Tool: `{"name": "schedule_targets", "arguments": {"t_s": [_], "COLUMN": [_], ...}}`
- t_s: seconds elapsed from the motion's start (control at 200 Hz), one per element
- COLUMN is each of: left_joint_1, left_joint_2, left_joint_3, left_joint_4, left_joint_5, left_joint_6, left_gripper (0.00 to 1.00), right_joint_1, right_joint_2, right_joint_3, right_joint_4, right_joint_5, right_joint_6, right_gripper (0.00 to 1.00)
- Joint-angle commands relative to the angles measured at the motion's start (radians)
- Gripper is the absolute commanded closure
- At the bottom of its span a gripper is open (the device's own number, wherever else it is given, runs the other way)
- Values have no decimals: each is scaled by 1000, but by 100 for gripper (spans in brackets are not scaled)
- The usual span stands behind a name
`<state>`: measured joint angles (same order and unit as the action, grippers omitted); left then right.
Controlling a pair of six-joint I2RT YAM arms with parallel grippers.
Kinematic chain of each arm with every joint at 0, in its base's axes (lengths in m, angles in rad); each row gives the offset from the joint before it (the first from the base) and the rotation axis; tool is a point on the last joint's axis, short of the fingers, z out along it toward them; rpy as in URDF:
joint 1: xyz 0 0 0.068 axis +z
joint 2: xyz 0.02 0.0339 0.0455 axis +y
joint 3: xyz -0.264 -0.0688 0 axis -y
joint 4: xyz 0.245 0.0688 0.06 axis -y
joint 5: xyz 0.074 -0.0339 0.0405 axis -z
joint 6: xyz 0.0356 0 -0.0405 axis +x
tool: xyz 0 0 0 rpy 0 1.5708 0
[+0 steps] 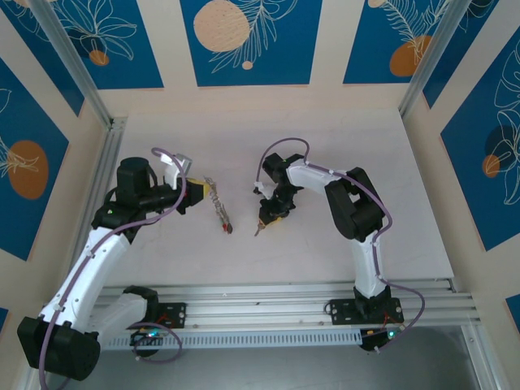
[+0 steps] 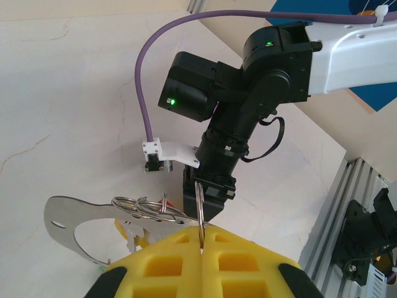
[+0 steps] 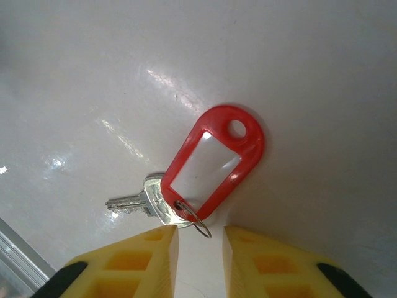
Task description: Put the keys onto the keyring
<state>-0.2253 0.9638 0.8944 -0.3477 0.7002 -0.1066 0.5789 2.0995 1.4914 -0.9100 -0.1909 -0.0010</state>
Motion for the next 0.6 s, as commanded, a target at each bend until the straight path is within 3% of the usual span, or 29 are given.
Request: {"name": "schedule_targets", "arguments": {"t_s": [0.0, 0.135, 0.36, 0.595], "left_joint_1": [17, 19, 21, 21], "left_joint_2": [-21, -17, -12, -5], "left_joint_3": [-3, -3, -3, -3], "left_joint_4": [54, 53, 55, 65], "left_joint_5": [39, 38, 39, 39], "left_joint_6": [-14, -12, -13, -15], "left_gripper": [100, 100, 100, 100], "right_joint_1": [12, 22, 30, 74], "right_joint_2": [21, 21, -14, -291], "right_joint_3": [24, 20, -6, -148], "right_joint_4": [-17, -17, 1, 122], "right_joint_5": [-35, -38, -29, -50], "right_joint_6": [-16, -21, -22, -56], "right_gripper": [78, 82, 99, 100]}}
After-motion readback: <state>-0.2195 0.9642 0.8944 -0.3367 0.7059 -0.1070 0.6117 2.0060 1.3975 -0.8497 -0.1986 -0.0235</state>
